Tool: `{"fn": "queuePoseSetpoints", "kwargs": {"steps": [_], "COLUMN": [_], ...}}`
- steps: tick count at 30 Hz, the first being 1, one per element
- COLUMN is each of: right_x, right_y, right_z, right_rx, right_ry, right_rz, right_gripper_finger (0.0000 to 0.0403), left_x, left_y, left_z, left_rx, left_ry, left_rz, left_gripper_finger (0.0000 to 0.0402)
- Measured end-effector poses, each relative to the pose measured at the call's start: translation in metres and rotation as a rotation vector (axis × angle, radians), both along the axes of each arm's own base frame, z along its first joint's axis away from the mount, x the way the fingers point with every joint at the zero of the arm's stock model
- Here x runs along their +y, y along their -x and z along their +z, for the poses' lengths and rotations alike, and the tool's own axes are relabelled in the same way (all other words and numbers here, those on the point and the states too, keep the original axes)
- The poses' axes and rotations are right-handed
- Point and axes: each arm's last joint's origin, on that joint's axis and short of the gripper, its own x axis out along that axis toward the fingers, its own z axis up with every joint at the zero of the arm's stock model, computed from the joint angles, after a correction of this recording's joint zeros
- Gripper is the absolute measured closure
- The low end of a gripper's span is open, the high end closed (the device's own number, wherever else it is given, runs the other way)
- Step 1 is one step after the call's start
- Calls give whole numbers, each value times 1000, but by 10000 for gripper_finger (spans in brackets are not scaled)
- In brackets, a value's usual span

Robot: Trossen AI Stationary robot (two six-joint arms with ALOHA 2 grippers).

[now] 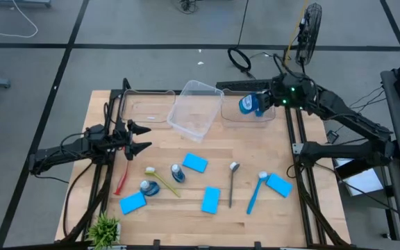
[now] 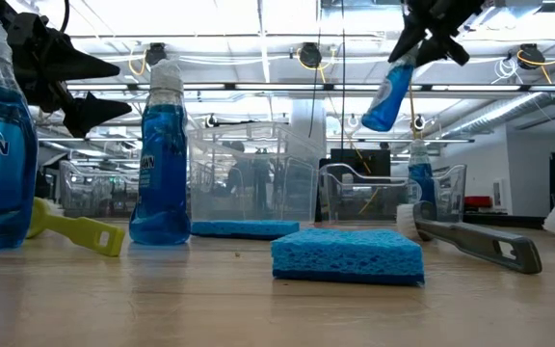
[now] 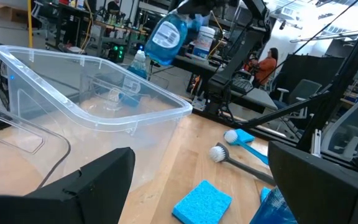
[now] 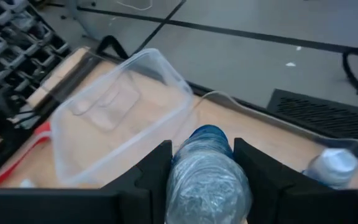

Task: Pick & Place Kitchen Sink Supplies
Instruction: Put the blue dish soap into the right transparent bin

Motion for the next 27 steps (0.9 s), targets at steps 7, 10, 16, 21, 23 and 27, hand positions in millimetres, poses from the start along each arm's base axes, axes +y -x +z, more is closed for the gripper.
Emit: {"fn": "queuePoseSetpoints", "kwargs": {"steps": [7, 10, 16, 21, 23, 27], "right_x": [-16, -23, -31, -37, -39, -45], "right_y": [-14, -22, -32, -37, -39, -45], "right_z": [-15, -22, -34, -41, -44, -53], "right_rx": [105, 152, 237, 296, 318, 380], "right_ry": [-2, -8, 4, 21, 24, 27], "right_rz": [9, 20, 26, 2, 2, -16], "right_gripper_finger": [266, 266, 266, 266, 266, 266], "left_x": [0, 0, 0, 0, 0, 0], "left_y": [0, 0, 0, 0, 0, 0], "left_z": [0, 0, 0, 0, 0, 0], "left_rx": [0, 0, 0, 0, 0, 0], "left_ry": [0, 0, 0, 0, 0, 0], "left_rz": [0, 0, 0, 0, 0, 8], "left_gripper_finger": [36, 36, 36, 36, 36, 36]}}
